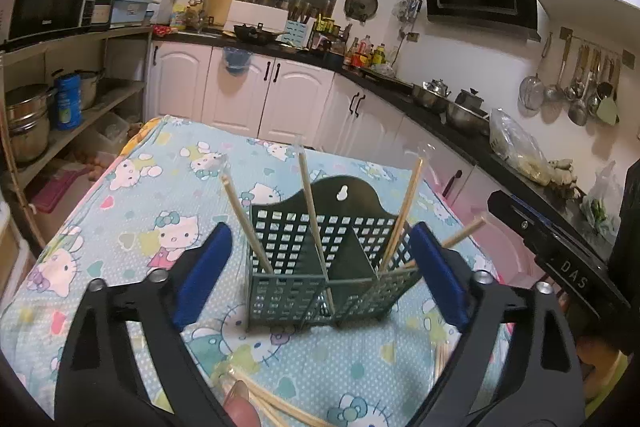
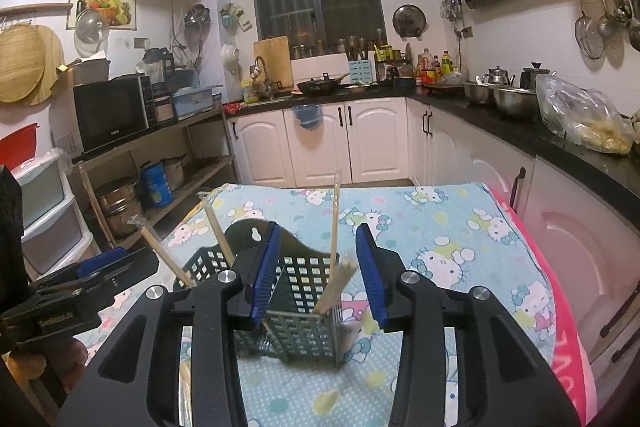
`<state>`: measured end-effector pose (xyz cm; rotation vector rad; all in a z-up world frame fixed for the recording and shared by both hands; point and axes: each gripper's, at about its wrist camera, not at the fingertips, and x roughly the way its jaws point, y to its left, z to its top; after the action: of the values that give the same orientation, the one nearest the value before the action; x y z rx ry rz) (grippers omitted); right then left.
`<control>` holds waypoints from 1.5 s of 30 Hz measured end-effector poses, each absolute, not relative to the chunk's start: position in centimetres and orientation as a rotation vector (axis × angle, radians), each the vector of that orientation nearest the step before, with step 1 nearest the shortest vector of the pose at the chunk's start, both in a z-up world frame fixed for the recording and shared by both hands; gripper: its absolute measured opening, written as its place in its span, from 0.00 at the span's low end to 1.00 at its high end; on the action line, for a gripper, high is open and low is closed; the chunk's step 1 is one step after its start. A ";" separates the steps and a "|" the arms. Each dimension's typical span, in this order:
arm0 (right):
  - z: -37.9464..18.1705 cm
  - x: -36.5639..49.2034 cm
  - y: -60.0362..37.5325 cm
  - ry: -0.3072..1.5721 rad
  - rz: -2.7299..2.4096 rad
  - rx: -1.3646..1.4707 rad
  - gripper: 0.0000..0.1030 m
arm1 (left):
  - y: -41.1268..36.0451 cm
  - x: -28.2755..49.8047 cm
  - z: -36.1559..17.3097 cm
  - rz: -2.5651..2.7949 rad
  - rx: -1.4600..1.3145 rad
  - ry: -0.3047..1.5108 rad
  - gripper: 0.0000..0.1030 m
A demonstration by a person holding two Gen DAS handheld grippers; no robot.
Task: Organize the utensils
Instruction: 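Withdraw both open grippers from the caddy toward the wrapped chopstick pile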
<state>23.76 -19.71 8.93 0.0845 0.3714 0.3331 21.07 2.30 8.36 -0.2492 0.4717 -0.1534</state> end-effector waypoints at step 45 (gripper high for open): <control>3.4 16.1 -22.2 0.552 0.309 0.087 0.54 | 3.8 14.9 3.0 -0.121 -0.299 0.613 0.89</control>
<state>16.06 -22.17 3.41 0.0873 0.5522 0.3085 14.86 3.81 2.96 -0.2986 0.6132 -0.1213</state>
